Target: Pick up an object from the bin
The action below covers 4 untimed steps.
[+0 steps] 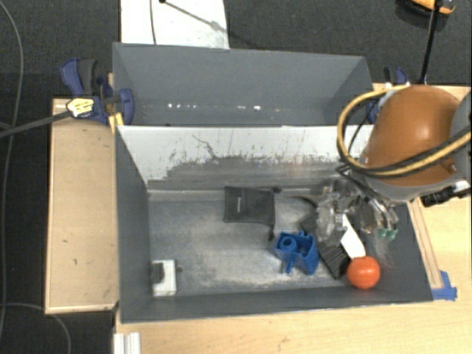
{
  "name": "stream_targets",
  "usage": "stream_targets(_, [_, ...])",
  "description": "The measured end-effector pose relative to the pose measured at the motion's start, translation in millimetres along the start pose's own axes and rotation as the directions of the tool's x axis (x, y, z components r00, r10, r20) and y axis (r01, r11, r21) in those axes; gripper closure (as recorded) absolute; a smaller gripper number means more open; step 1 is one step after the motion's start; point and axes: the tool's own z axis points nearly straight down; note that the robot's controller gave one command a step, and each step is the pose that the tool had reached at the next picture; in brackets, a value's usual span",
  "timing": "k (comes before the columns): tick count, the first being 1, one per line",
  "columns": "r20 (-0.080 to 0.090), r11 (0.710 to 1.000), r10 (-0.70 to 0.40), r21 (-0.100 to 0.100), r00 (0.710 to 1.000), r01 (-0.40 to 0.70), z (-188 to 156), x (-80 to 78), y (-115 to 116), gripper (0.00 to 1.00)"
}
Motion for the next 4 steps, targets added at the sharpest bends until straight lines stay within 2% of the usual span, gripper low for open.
stream_targets(1, [0.000, 1.000, -0.001, 0.000, 1.000, 0.001, 0.0, 0.0, 0.0, 0.00])
stream_targets(2, [0.000, 1.000, -0.001, 0.000, 1.000, 0.001, 0.0, 0.0, 0.0, 0.00])
stream_targets(3, [0.009, 0.999, -0.047, 0.001, 0.999, 0.047, 46.4, -4.1, 19.0, 0.00])
stream_targets(4, [0.007, 1.000, 0.000, -0.001, 1.000, 0.000, 107.5, -10.7, 27.6, 0.00])
